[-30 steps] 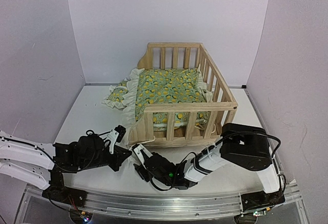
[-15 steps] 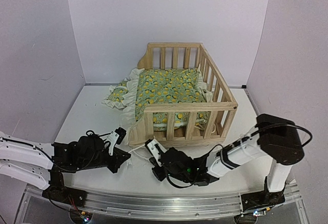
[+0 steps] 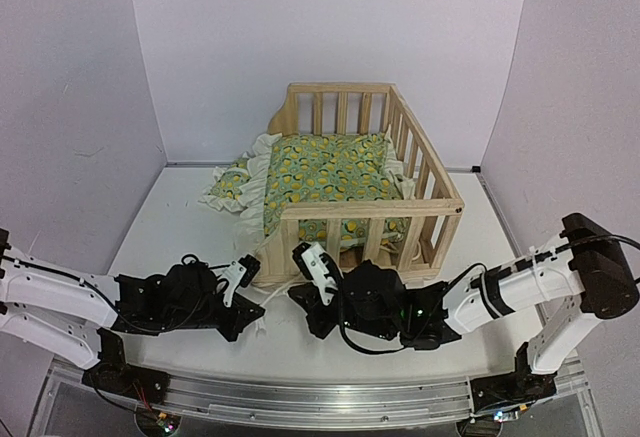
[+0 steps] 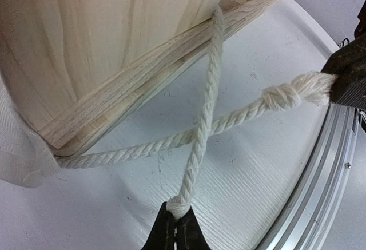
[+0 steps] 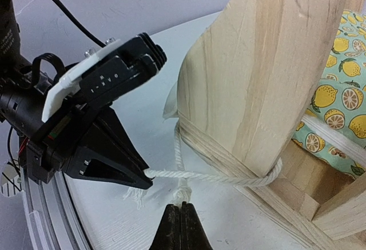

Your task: Set up the pet bed

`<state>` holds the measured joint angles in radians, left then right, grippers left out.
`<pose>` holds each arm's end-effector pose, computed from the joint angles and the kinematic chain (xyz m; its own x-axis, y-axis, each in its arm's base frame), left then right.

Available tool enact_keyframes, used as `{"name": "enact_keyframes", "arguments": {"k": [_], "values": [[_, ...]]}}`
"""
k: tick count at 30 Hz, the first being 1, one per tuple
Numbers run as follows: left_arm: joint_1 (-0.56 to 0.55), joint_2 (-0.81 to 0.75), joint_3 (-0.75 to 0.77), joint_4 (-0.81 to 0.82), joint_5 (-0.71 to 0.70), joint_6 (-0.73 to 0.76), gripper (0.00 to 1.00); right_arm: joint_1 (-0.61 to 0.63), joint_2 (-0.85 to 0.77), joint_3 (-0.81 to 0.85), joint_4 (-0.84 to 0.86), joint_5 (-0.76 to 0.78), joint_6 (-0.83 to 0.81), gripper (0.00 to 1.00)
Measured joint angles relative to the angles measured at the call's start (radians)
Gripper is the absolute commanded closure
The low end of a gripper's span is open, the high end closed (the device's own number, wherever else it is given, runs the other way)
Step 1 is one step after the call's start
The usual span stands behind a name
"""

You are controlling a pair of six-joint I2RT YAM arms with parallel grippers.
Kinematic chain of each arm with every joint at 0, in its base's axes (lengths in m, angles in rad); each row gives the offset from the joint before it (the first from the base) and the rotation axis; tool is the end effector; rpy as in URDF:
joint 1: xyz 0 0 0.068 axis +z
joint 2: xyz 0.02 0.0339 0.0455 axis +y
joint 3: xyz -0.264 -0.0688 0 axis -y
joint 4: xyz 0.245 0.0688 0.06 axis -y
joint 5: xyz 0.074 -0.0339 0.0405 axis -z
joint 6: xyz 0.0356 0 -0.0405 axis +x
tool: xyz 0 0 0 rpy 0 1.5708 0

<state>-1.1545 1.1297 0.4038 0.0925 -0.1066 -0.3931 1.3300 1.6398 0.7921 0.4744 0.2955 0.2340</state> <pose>0.0918 -0.1983 0.1697 -0.5562 0.3160 -0.7687 0.7163 0.6512 -0.2506 0.0926 0.3335 0.1935 -0.2850 -0.2306 -0.9304 -0.8207 0.5602 0.1126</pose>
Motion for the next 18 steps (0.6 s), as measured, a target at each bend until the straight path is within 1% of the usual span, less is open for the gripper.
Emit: {"name": "enact_keyframes", "arguments": {"k": [14,15,16,17,18], "values": [[0.000,0.001,0.000,0.029,0.002,-0.017,1.00,0.000,0.000,0.024,0.000,-0.019,-0.024,1.00],[0.000,0.000,0.000,0.032,0.002,-0.019,0.98,0.000,0.000,0.024,0.000,-0.020,-0.024,1.00],[0.000,0.000,0.000,0.035,0.003,-0.019,0.94,0.000,0.000,0.024,0.000,-0.021,-0.024,1.00],[0.000,-0.001,0.000,0.037,0.004,-0.018,0.86,0.000,0.000,0.024,0.000,-0.022,-0.024,1.00],[0.000,-0.003,0.000,0.039,0.007,-0.015,0.72,0.000,0.000,0.024,0.000,-0.023,-0.024,1.00]]}}
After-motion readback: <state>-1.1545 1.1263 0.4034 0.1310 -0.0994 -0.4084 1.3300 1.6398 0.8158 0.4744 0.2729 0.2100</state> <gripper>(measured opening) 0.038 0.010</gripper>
